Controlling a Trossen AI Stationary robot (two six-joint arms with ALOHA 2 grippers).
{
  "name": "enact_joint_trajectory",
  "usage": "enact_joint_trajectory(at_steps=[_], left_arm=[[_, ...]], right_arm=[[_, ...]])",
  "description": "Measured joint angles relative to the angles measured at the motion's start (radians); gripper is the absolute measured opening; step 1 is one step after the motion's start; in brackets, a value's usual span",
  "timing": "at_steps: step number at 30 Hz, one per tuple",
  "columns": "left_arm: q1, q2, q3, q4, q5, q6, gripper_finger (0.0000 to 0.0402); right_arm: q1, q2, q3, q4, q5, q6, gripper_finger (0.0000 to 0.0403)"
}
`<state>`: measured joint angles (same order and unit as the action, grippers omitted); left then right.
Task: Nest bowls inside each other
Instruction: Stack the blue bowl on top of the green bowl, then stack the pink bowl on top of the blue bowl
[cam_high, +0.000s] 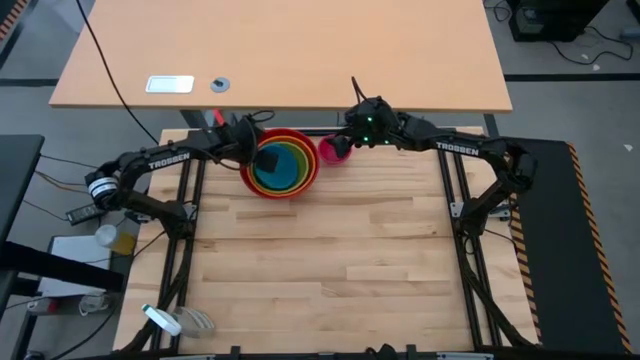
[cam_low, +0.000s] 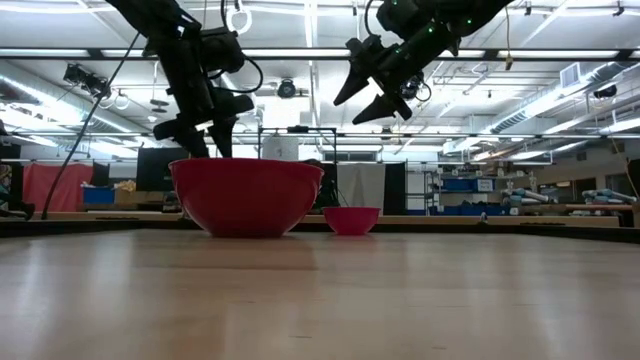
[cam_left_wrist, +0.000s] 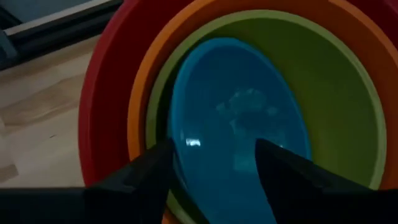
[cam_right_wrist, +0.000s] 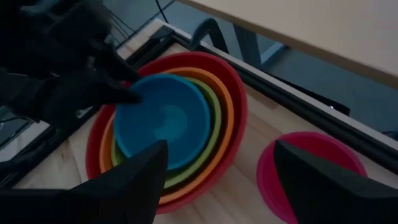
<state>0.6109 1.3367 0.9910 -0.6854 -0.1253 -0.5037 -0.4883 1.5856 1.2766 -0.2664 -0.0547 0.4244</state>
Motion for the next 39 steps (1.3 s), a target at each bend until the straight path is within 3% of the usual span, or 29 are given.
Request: enact_joint_trajectory(at_steps=[9, 15, 19, 25, 31, 39], left_arm=[[-0.036, -0.024, 0.041, -0.115, -0.085, 0.079, 0.0208], [-0.055, -0.015, 0.03, -0.252, -0.236, 0.159, 0.0194], [-0.052, -0.015, 0.03, -0.253, -0.248, 0.212, 0.0194], [-0.067, -0.031, 0.054, -0.232, -0.247, 0.187, 0.0194], [-0.135, -0.117, 0.063, -0.082, -0.191, 0.158, 0.0194], [-0.268, -0.161, 0.063, 0.091, -0.204, 0.209, 0.0194]], right_arm=[[-0.035, 0.0, -0.014, -0.067, 0.0, -0.008, 0.0296], [-0.052, 0.0, -0.014, -0.073, 0.0, -0.015, 0.0296], [-0.052, 0.0, -0.014, -0.067, 0.0, -0.016, 0.0296], [-0.052, 0.0, -0.014, -0.075, 0.0, -0.001, 0.0295], [-0.058, 0.017, -0.014, -0.099, 0.01, -0.004, 0.0287], [-0.115, 0.145, -0.015, -0.107, 0.04, -0.024, 0.0285]])
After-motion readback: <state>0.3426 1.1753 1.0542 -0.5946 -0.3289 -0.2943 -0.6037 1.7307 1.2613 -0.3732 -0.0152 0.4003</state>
